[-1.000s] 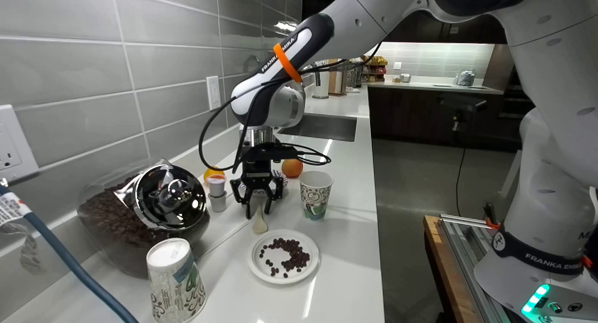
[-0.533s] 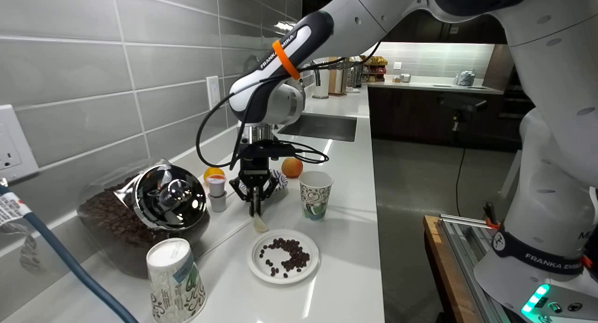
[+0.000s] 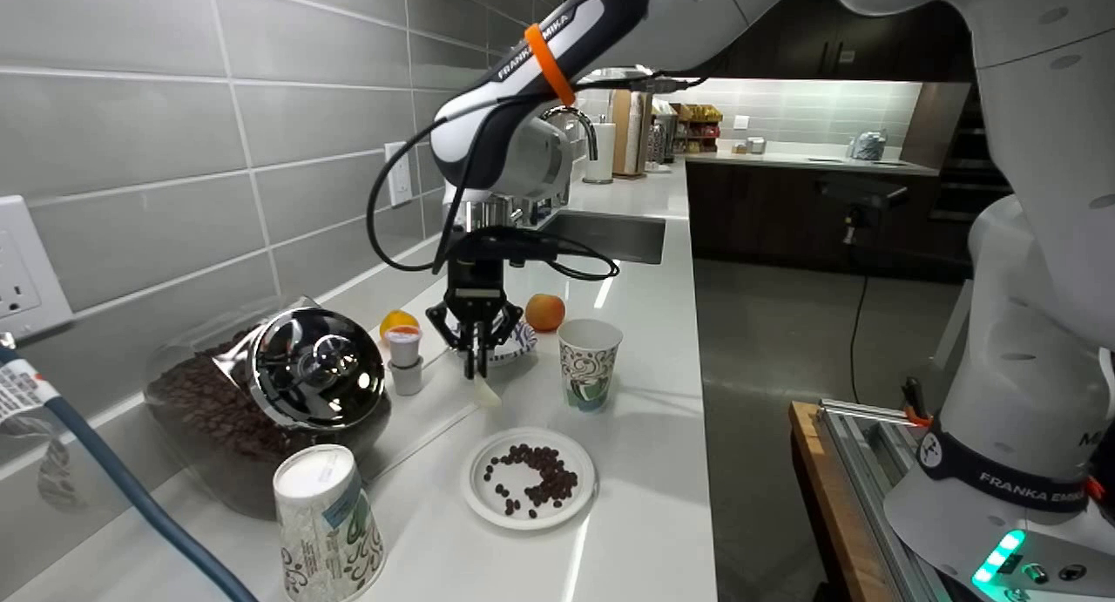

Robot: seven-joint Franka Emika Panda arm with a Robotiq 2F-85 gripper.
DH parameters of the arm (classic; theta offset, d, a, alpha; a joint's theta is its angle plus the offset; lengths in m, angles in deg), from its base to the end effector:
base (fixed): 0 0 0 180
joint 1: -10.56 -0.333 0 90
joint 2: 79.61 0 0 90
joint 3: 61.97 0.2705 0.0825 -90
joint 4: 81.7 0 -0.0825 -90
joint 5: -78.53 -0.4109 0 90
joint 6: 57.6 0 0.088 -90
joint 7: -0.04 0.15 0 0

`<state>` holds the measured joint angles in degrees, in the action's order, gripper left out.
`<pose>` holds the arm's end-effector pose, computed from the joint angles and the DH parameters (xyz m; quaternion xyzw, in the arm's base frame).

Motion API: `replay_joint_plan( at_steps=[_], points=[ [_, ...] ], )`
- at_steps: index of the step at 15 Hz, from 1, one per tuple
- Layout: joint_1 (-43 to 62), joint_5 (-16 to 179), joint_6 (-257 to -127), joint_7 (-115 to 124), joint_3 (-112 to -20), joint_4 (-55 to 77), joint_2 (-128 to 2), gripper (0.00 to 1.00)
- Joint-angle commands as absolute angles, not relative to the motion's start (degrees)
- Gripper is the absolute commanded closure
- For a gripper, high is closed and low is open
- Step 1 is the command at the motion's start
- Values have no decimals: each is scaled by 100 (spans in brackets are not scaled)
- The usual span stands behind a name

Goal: Use the spoon to put the contents on the plate in the cup

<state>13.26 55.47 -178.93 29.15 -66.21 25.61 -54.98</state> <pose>0.6111 -0.0427 0.1722 -0.8941 0.4143 0.1150 0.1253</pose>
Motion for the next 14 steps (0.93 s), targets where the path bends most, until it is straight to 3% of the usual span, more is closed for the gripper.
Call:
replay_joint_plan(
  at_steps=[1, 11, 12, 14],
  points=[
    [1201, 5660, -17675, 3009, -6611, 3032, -6210, 97],
    [168, 7373, -18797, 5646, -6370, 4228, -7219, 97],
    [326, 7015, -18630, 5168, -6273, 3872, -6937, 87],
    [268, 7226, -18647, 5478, -6236, 4017, -7031, 87]
  ],
)
